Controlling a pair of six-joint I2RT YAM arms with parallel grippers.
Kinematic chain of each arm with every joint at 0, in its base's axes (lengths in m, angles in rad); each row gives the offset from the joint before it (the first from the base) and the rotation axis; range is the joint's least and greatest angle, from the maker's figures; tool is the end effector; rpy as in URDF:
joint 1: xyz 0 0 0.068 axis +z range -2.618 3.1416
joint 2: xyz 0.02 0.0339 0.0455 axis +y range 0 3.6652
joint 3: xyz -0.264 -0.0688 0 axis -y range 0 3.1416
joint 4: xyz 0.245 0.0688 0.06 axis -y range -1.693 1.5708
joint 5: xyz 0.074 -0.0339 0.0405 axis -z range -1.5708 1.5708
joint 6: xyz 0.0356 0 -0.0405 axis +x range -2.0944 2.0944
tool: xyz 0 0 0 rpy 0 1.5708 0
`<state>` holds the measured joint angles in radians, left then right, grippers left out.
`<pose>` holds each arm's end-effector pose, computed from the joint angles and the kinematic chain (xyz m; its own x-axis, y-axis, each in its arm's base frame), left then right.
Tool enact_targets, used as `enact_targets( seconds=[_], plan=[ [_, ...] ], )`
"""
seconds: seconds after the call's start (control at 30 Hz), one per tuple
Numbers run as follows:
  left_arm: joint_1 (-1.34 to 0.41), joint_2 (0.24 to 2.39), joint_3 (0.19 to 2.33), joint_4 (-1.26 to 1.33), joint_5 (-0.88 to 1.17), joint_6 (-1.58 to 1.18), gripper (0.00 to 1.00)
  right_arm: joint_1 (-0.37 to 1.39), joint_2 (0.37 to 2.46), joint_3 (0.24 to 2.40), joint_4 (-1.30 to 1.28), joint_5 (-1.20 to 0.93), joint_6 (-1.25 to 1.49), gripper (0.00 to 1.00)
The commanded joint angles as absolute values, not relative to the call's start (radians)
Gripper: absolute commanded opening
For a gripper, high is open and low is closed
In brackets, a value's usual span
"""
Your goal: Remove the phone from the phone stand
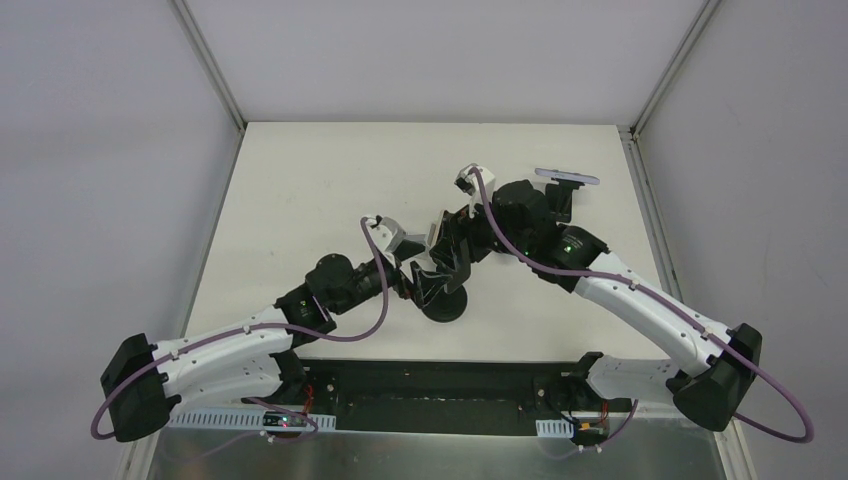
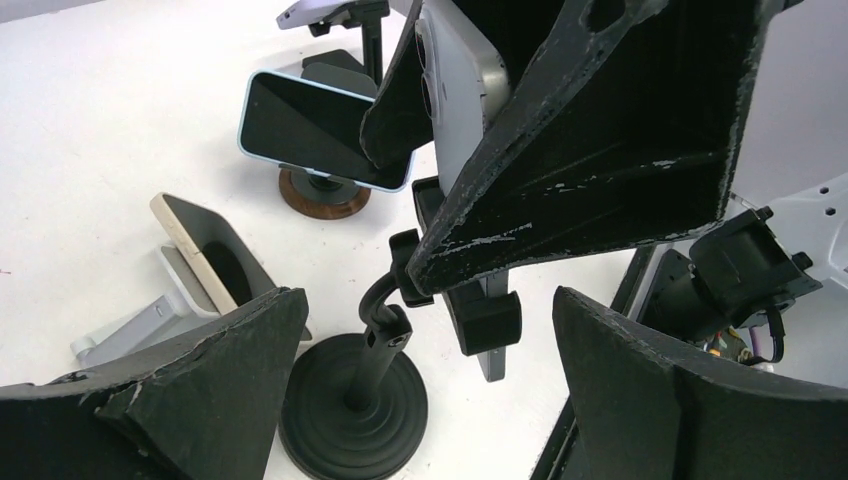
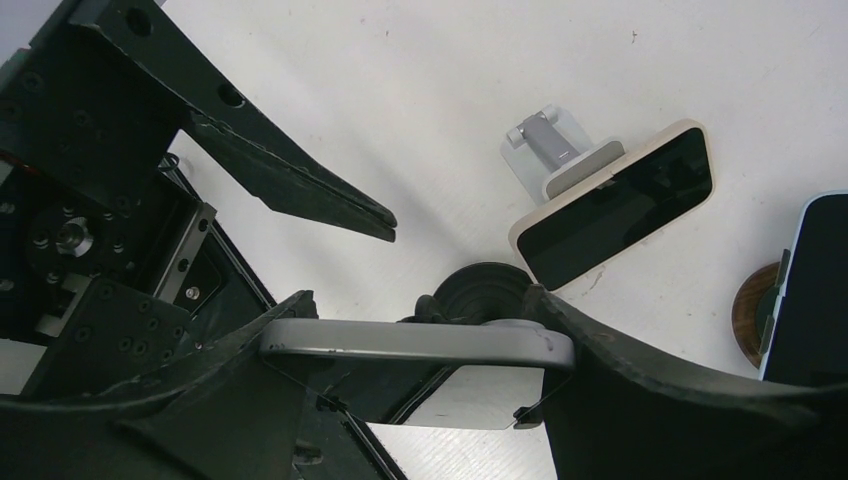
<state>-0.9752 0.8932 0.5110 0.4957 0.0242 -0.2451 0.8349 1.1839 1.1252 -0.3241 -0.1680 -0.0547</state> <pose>0.1188 -0.1769 0.2959 -0.1424 -0.2222 -0.9645 0.8313 0.5020 -0.2384 0.1766 0.2039 0.3628 -0.2047 -0.3063 -0.9296 -0.8474 0.5309 0.0116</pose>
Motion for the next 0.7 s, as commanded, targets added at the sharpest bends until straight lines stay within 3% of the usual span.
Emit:
enact_targets(
  seconds=[0.0, 0.4, 0.67],
  plan=[
    [-0.977, 0.914, 0.477, 0.670, 0.057, -0.207, 1.00, 0.845, 1.149, 1.129, -0.265, -0.206, -0.003, 0.07],
    [-0.964, 1.020, 0.430, 0.854, 0.127, -0.180, 0.96, 0.847, 1.150, 1.141, -0.284, -0.216, 0.023, 0.06],
    [-0.907, 1.073, 0.450, 0.903, 0.299, -0.223, 0.96, 0.848, 1.150, 1.143, -0.299, -0.245, 0.021, 0.06]
  ],
)
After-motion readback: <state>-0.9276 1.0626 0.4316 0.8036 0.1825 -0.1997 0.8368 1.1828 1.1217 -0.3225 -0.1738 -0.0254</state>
